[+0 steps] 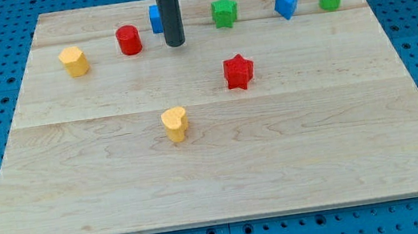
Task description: Move the red circle parallel yellow hexagon
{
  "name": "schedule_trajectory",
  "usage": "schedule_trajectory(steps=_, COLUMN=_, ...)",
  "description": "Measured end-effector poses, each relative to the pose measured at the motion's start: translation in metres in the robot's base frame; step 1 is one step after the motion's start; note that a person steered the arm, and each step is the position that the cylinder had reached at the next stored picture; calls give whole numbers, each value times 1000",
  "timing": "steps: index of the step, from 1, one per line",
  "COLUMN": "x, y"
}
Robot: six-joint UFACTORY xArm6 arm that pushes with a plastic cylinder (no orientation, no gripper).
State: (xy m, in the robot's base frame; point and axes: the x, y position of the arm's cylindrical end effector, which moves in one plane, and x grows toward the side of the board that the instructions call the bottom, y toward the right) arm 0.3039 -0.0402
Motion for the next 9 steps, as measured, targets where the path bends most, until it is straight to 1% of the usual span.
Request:
schedule_trajectory(steps=1, x=-3, y=-15)
schedule_trajectory(steps=2, x=-29, y=-37)
schedule_trajectory(steps=3, x=-29, y=-69)
schedule_trajectory(steps=4, x=-21, y=-90)
schedule_trajectory(steps=7, x=-20, y=-93)
schedule_trajectory(steps=8, x=-38, y=-105)
schedule_trajectory(steps=9, x=-45, y=-110)
